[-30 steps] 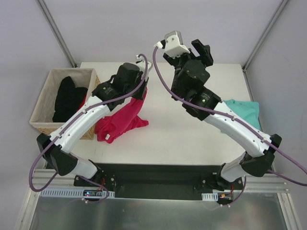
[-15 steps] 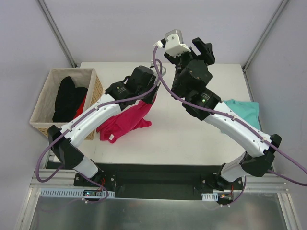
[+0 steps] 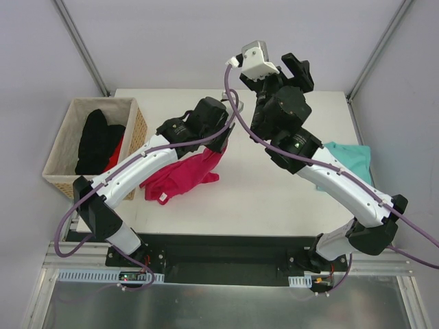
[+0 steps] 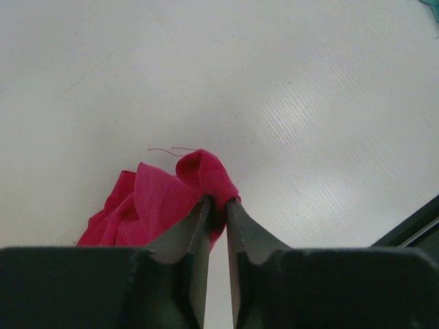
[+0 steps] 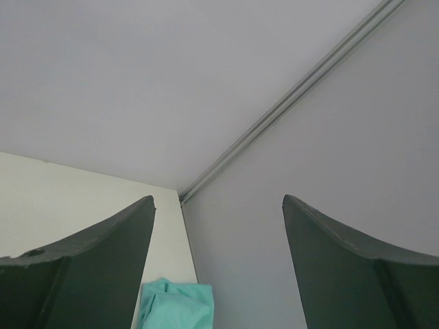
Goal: Fold and stack the t-shirts
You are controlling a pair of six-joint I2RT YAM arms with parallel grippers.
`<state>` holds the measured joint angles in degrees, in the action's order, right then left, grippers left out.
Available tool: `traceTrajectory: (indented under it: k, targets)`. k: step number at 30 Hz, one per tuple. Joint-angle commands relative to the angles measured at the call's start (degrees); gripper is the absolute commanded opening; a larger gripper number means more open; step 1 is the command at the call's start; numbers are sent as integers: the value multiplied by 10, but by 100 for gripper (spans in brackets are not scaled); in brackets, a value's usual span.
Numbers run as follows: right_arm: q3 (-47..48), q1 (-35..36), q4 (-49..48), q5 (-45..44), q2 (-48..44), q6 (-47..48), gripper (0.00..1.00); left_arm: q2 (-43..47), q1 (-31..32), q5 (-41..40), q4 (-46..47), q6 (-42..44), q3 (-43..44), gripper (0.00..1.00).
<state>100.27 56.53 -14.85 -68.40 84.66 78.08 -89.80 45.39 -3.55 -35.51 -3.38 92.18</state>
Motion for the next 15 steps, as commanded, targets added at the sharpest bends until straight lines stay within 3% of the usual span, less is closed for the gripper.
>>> traceTrajectory:
  k: [1, 3, 4, 5, 9, 11, 15]
  targets:
    - [0, -2, -33, -14, -22, 8, 79, -6, 6, 16, -11, 6, 24, 25]
    - [0, -3, -33, -14, -22, 7, 79, -7, 7, 21, -12, 8, 24, 34]
    - [0, -2, -33, -14, -22, 7, 79, -7, 8, 21, -13, 9, 23, 46]
    - [0, -2, -33, -15, -22, 6, 79, -7, 8, 22, -14, 11, 23, 50]
    - [2, -3, -33, -16, -22, 8, 79, -7, 9, 18, -17, 14, 21, 54]
    - [2, -3, -33, -20, -21, 6, 79, -6, 10, 3, -17, 14, 20, 50]
    - [-2, -5, -33, -31, -23, 2, 78, 7, 8, -55, -16, 9, 21, 51]
